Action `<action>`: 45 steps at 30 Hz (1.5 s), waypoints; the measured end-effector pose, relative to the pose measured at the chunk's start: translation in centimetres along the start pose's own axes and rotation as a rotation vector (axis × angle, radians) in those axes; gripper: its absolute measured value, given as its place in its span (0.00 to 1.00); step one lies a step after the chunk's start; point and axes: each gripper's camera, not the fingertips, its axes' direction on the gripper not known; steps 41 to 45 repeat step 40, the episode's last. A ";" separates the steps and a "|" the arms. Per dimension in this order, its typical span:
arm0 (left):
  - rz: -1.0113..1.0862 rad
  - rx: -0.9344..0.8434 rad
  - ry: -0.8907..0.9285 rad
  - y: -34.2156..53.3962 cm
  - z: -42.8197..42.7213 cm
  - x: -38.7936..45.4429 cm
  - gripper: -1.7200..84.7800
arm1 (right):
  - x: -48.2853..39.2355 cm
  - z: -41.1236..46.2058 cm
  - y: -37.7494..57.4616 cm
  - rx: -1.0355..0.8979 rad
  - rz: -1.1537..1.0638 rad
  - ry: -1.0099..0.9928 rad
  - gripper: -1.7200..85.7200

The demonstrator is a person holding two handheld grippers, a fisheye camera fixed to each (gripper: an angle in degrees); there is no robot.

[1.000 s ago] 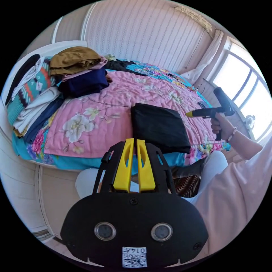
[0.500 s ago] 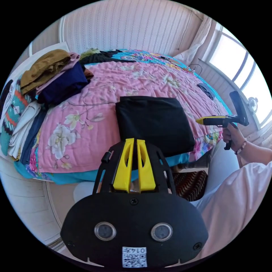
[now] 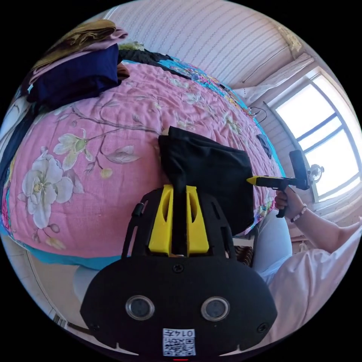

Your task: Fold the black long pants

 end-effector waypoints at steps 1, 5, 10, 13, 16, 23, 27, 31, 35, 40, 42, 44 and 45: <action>-0.006 0.012 0.023 0.4 -0.6 -0.3 0.08 | -1.1 -0.5 -0.4 -0.032 -0.060 -0.023 0.07; -0.010 0.041 -0.008 3.1 -1.9 0.0 0.07 | -6.6 -2.3 -2.1 -0.114 -0.273 -0.026 0.05; -0.137 0.211 -0.106 6.8 -4.8 0.0 0.07 | -18.1 -3.8 -6.3 -0.212 -0.696 0.045 0.04; -0.166 0.391 -0.162 6.8 -9.7 -0.4 0.07 | -25.8 -6.4 -10.8 -0.207 -0.959 0.099 0.04; -0.112 0.580 -0.283 2.9 -17.7 -1.1 0.07 | -32.1 -10.7 -18.2 -0.120 -1.042 0.088 0.04; -0.240 0.606 -0.449 -13.6 -31.2 -9.8 0.10 | -35.5 -15.4 -39.8 0.072 -0.574 -0.027 0.05; -0.326 0.424 -0.513 -14.1 -27.1 -14.1 0.11 | -31.1 -13.3 -40.6 0.078 -0.437 -0.048 0.06; -0.188 0.452 -0.450 -6.0 -20.5 -12.0 0.10 | -22.4 -10.3 -34.2 -0.022 -0.496 -0.082 0.07; 0.051 0.368 -0.261 6.0 -9.5 -5.2 0.09 | -7.2 -8.5 -20.7 -0.121 -0.332 0.032 0.06; 0.235 0.353 -0.247 17.1 2.4 5.1 0.08 | 8.5 -14.3 -3.0 -0.077 0.114 0.130 0.06; 0.235 0.353 -0.247 17.1 2.4 5.1 0.08 | 8.5 -14.3 -3.0 -0.077 0.114 0.130 0.06; 0.235 0.353 -0.247 17.1 2.4 5.1 0.08 | 8.5 -14.3 -3.0 -0.077 0.114 0.130 0.06; 0.235 0.353 -0.247 17.1 2.4 5.1 0.08 | 8.5 -14.3 -3.0 -0.077 0.114 0.130 0.06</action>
